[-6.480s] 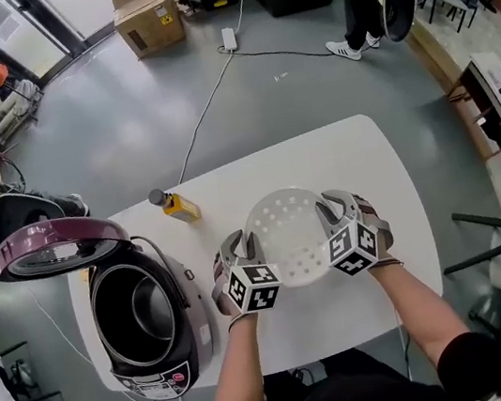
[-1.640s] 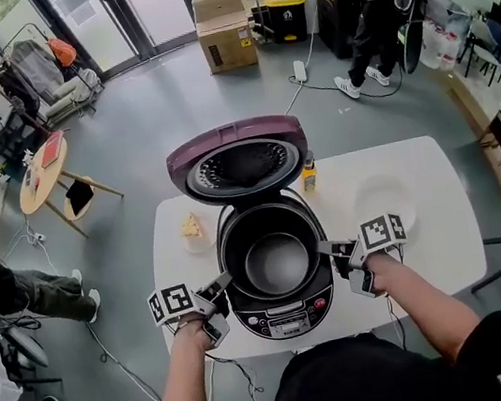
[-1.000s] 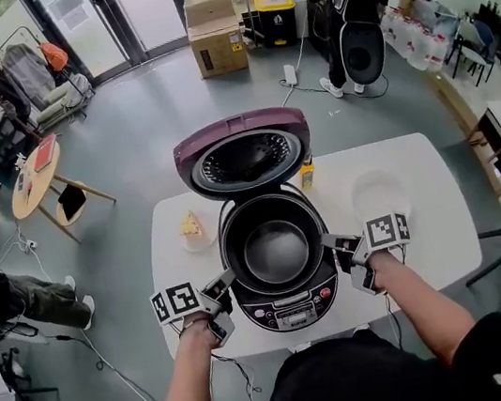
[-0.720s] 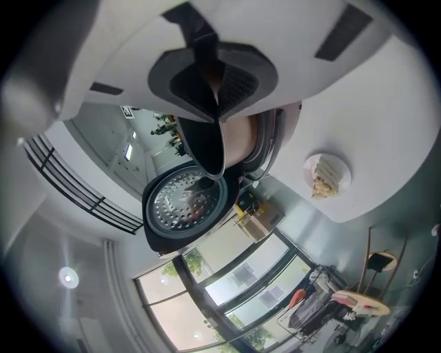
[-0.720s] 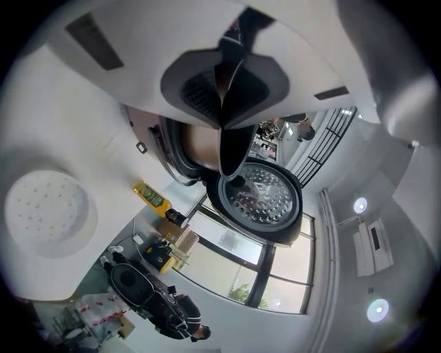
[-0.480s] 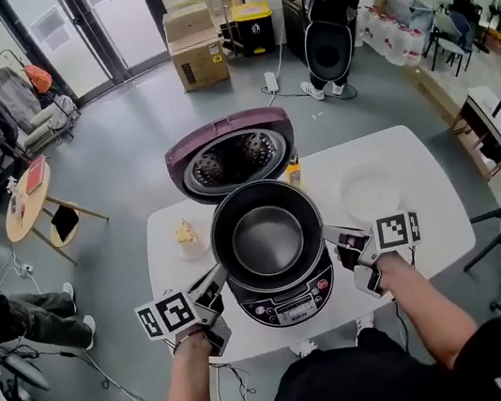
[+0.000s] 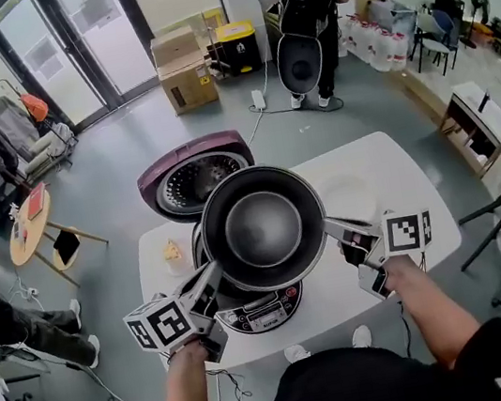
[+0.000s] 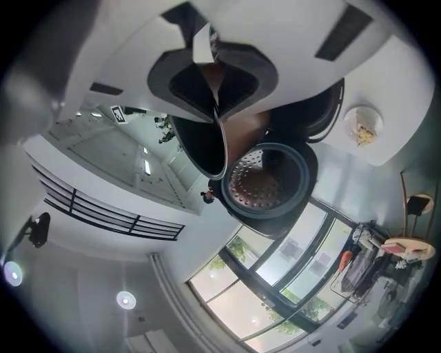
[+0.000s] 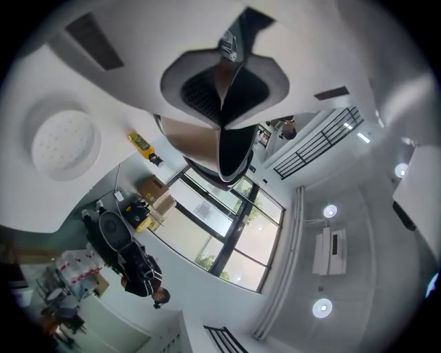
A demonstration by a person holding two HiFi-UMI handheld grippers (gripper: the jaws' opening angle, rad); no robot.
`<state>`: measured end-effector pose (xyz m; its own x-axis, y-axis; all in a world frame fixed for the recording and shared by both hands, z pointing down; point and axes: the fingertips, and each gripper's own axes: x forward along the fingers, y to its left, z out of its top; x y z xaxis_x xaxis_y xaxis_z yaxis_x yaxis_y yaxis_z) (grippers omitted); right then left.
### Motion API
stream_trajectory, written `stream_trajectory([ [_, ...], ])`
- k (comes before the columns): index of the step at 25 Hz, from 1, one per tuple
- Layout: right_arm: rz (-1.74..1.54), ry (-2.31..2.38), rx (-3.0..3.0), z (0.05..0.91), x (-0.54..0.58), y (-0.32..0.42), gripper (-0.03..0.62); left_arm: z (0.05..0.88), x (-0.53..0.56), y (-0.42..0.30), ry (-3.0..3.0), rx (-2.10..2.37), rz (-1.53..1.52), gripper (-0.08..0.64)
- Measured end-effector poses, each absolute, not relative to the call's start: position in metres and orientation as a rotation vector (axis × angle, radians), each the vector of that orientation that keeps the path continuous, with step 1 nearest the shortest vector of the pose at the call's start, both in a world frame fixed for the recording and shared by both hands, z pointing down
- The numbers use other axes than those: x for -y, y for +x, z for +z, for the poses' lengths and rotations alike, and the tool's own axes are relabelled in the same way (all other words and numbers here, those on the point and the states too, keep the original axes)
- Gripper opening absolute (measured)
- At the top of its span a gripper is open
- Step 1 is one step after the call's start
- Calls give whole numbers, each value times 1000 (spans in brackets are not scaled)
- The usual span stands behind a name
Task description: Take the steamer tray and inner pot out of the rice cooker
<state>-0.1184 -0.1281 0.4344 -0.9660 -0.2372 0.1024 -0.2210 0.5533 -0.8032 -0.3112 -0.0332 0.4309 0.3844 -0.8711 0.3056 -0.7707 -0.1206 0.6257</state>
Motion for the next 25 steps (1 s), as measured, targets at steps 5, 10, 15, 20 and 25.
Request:
stream_trajectory([
  [5, -1389, -577, -2735, 434, 152, -47, 14, 425, 65, -250, 1962, 1360, -152, 23],
  [10, -1378, -722, -2684, 446, 163, 26, 14, 445, 92, -183, 1972, 1258, -120, 23],
  [15, -1394, -890, -2640, 469, 171, 93, 15, 465, 113, -119, 1985, 1150, -81, 25],
  [20, -1459, -994, -2592, 501, 171, 140, 15, 498, 123, -77, 1965, 1103, -19, 25],
  [25, -1543, -1054, -2549, 539, 171, 166, 15, 537, 124, -49, 1896, 1065, 15, 26],
])
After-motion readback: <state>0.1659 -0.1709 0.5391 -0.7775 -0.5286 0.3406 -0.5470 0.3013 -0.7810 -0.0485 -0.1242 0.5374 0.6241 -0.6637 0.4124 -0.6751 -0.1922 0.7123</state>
